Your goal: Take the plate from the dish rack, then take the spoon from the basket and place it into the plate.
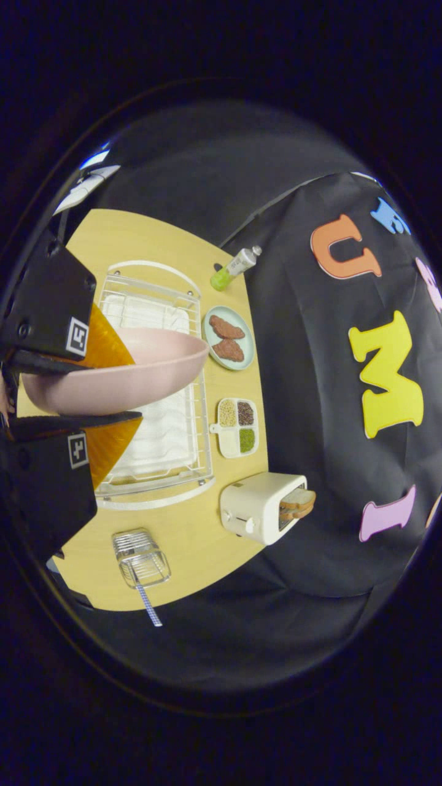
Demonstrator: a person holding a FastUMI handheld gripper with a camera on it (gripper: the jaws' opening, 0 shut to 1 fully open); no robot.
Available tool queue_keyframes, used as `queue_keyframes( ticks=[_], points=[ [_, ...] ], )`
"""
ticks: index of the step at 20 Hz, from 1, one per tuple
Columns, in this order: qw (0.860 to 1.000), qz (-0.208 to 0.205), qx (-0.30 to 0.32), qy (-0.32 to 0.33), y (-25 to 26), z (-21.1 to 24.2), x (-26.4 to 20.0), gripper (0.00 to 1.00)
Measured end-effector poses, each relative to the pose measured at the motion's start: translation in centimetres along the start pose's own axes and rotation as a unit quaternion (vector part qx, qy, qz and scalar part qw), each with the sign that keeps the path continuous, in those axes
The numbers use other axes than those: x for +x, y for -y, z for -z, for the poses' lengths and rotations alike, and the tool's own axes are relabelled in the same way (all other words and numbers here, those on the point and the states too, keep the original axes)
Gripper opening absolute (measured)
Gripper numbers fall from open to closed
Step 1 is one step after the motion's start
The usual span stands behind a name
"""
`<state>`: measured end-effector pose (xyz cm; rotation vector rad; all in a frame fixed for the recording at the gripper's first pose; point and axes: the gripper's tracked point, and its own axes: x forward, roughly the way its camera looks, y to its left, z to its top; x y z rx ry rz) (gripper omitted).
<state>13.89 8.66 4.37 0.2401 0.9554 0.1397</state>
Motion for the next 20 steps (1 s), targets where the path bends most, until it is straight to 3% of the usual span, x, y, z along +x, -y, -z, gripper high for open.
queue_keyframes(
  ticks=[5, 13, 20],
  points=[
    [0.995, -0.06, 0.073, -0.016, 5.0, 8.0, -0.4, 0.32],
    [0.976, -0.13, 0.159, -0.07, 9.3, 18.8, 4.1, 0.32],
    [0.961, -0.169, 0.201, -0.088, 10.2, 20.4, 7.1, 0.33]
  ],
)
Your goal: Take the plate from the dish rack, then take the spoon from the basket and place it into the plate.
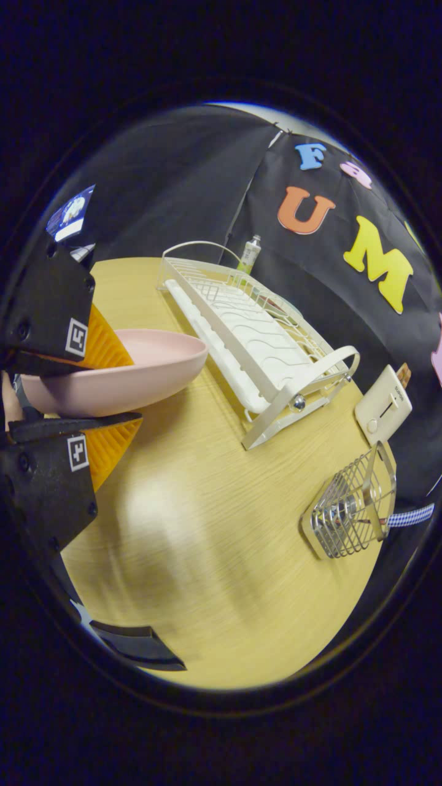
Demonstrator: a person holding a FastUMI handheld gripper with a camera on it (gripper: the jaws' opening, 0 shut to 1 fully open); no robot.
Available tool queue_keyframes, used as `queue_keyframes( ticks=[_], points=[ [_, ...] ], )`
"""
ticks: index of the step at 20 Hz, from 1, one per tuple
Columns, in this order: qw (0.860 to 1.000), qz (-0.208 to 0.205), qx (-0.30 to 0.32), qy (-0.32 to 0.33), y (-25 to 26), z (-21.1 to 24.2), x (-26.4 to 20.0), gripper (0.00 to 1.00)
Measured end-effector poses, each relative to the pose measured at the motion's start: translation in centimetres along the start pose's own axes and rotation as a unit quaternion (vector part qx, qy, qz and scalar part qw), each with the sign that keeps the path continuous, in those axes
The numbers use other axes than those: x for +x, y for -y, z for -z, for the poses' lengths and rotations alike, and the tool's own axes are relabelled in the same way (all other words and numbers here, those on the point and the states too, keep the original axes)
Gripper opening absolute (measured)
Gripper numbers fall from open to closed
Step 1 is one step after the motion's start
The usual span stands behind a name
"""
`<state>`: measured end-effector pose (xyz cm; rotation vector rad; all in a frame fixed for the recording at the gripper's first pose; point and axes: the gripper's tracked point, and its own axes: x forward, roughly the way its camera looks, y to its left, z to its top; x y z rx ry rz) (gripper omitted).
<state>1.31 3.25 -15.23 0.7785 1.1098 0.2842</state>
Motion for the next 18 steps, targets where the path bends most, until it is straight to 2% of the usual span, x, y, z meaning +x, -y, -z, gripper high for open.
queue_keyframes(
  ticks=[5, 6, 8, 13, 14, 16, 17, 18],
  points=[
    [1.0, -0.006, 0.01, 0.001, 0.8, -0.6, 0.5, 0.4],
    [1.0, -0.005, 0.007, 0.002, 1.0, -0.8, 0.6, 0.47],
    [1.0, -0.004, -0.001, 0.004, 1.1, -0.8, 0.5, 0.53],
    [0.997, -0.001, -0.062, 0.051, 0.4, -1.5, -1.5, 0.63],
    [0.994, 0.005, -0.084, 0.067, 0.3, -1.7, -2.1, 0.69],
    [0.985, 0.027, -0.134, 0.108, 0.5, -2.2, -3.7, 0.75],
    [0.977, 0.04, -0.159, 0.133, 0.6, -2.7, -4.7, 0.76],
    [0.968, 0.056, -0.184, 0.16, 0.7, -3.2, -5.6, 0.83]
  ],
)
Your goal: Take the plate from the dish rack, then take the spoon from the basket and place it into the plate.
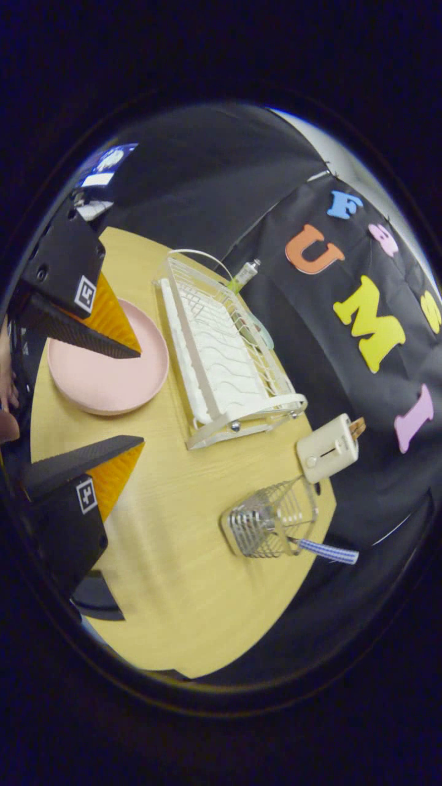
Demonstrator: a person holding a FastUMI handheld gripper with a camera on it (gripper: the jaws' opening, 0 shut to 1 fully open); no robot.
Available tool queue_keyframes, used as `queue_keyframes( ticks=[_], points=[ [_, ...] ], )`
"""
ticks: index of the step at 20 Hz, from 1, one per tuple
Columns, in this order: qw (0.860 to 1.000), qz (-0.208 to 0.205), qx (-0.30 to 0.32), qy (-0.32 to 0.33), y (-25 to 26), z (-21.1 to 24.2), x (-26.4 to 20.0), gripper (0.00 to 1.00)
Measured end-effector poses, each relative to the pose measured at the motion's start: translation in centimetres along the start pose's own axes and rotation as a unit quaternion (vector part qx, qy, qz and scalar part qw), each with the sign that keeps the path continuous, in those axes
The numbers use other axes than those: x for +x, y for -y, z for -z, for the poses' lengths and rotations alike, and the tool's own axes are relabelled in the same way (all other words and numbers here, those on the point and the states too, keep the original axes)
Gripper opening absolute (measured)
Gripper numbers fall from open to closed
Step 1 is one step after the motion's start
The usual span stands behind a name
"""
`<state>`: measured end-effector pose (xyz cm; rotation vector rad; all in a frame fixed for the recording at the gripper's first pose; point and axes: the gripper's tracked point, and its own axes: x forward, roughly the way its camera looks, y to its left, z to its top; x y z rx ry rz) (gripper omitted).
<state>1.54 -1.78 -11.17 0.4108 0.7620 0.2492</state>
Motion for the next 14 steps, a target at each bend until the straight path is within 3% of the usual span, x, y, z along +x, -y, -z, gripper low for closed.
queue_keyframes(
  ticks=[3, 6, 9, 11, 14],
  points=[
    [0.991, 0.055, -0.074, 0.094, 2.0, -2.6, -2.3, 0.91],
    [0.968, 0.113, -0.131, 0.18, 4.7, -5.0, -4.6, 0.93],
    [0.952, 0.142, -0.142, 0.231, 7.6, -6.9, -5.4, 0.93],
    [0.944, 0.155, -0.138, 0.258, 9.8, -8.6, -5.5, 1.0],
    [0.945, 0.145, -0.116, 0.268, 12.0, -10.7, -4.5, 1.0]
  ],
)
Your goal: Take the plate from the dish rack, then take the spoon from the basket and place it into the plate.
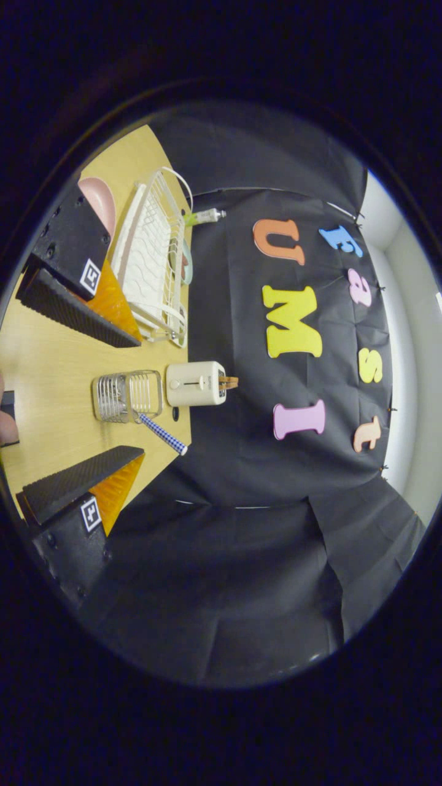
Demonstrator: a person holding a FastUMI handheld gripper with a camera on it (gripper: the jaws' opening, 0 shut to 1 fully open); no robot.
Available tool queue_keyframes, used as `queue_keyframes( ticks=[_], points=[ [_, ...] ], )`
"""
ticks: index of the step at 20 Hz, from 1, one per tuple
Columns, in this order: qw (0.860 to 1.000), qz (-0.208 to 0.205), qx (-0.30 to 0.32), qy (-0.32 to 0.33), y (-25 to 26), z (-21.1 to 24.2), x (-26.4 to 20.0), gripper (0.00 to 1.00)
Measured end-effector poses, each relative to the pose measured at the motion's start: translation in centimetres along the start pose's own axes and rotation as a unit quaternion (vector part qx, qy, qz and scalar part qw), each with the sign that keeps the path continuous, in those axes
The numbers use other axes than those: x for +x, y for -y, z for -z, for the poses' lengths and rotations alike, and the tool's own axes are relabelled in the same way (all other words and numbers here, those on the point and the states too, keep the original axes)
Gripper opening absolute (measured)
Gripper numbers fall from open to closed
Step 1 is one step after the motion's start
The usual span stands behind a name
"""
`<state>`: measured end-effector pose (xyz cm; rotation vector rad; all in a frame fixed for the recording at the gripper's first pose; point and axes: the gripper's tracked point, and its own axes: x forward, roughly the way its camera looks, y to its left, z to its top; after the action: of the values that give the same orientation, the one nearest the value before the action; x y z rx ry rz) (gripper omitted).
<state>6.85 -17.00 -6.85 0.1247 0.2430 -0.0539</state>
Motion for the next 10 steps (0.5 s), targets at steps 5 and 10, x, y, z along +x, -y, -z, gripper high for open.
queue_keyframes(
  ticks=[5, 10],
  points=[
    [0.999, -0.021, 0.022, -0.01, 2.2, -0.6, 5.3, 1.0],
    [0.996, -0.041, 0.058, -0.047, 3.5, -0.3, 9.9, 0.92]
  ],
)
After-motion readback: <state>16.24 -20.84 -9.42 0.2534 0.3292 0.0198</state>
